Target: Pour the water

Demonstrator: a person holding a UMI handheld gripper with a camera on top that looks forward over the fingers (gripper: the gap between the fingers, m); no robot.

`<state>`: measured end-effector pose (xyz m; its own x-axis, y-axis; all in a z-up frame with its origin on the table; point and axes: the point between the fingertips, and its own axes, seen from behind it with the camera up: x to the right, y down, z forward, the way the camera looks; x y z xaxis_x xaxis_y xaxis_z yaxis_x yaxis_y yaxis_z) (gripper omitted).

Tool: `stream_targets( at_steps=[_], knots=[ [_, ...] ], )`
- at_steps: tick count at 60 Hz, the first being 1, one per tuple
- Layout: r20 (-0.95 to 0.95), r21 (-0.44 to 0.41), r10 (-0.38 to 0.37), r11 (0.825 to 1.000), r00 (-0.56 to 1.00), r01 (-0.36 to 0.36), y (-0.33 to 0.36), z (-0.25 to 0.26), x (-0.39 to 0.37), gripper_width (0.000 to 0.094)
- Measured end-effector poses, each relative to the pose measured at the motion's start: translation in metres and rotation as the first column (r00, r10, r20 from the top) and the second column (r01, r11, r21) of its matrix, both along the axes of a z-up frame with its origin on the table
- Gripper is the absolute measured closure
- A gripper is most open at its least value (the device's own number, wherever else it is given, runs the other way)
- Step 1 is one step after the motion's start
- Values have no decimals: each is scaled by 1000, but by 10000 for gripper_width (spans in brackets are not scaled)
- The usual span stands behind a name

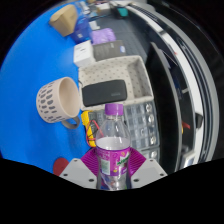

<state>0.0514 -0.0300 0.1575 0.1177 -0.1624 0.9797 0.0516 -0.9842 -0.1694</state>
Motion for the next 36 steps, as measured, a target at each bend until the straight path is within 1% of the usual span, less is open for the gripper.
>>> stream_targets(
  at_steps=[2, 4, 7, 9, 13, 20, 23, 28, 30, 36],
  knots=[
    [6, -73, 11, 997, 1000, -11, 7, -2, 2, 598],
    [9, -138, 19, 990, 1000, -17, 12, -3, 6, 597],
    [17, -223, 27, 974, 999, -22, 19, -3, 12, 597],
    [20, -279, 31, 960, 999, -24, 23, -4, 15, 596],
    [26, -382, 52, 923, 998, -38, 26, -4, 22, 596],
    [26, -539, 94, 840, 995, -65, 37, -7, 28, 599],
    [29, -586, 108, 807, 994, -71, 39, -8, 28, 599],
    [55, -636, 119, 769, 991, -57, 46, -3, 32, 597],
    [57, -649, 123, 759, 991, -57, 45, -2, 32, 598],
    [58, -665, 130, 745, 990, -58, 48, -5, 32, 597]
  ],
)
